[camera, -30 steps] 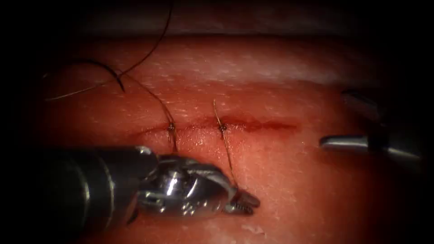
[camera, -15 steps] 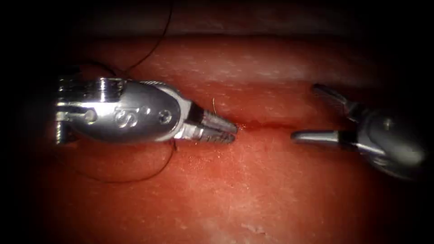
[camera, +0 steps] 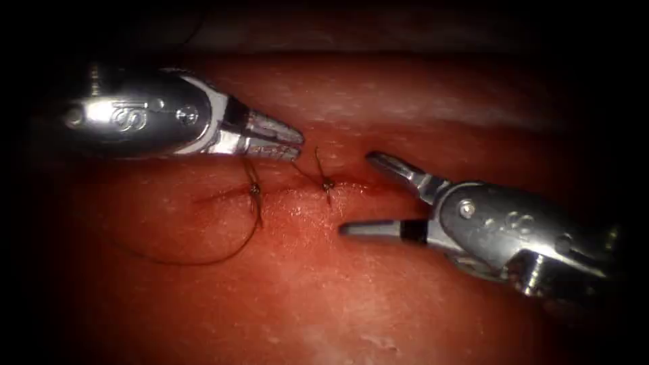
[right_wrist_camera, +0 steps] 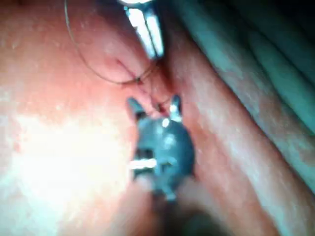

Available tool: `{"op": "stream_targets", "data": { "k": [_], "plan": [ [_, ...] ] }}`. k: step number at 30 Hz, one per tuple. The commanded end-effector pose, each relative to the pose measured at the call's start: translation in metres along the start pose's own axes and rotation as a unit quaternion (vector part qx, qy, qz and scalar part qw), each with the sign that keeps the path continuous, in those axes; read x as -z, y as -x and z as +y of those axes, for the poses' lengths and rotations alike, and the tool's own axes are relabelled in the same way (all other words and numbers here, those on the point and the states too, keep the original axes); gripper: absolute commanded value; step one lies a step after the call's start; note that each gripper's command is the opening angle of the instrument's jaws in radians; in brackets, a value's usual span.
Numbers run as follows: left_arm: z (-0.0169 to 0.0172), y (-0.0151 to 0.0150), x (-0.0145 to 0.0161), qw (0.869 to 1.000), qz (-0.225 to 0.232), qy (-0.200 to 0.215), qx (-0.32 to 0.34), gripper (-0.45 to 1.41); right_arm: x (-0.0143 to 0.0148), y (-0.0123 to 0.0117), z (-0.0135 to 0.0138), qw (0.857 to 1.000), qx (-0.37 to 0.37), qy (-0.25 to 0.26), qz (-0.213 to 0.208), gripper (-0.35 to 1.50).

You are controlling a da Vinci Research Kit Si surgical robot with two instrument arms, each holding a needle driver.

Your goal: Wound Closure

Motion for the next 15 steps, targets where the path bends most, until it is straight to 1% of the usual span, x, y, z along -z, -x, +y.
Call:
{"op": "stream_targets", "data": {
  "k": [1,3,6,10,15],
  "plan": [
    [-0.0003,0.0002,-0.0008,1.0,0.001,-0.003,0.0,-0.35,-0.0015,0.0001,-0.0004,1.0,0.0,0.001,0.002,1.35],
    [-0.0003,0.0002,-0.0009,1.0,0.0,-0.004,0.001,-0.35,-0.0023,0.0001,-0.0009,1.0,0.0,0.005,0.0,1.35],
    [-0.0001,0.0001,-0.0011,1.0,-0.001,-0.006,0.005,-0.35,-0.0046,0.0003,-0.0017,1.0,0.007,0.014,-0.003,1.35],
    [0.0,0.0001,-0.001,1.0,0.0,-0.005,0.005,-0.35,-0.0063,0.0003,-0.0017,1.0,0.015,0.017,-0.009,1.35],
    [0.0,0.0001,-0.001,1.0,-0.001,-0.006,0.005,-0.35,-0.0068,0.0002,-0.0012,1.0,0.017,0.017,-0.012,1.35]
  ]
}}
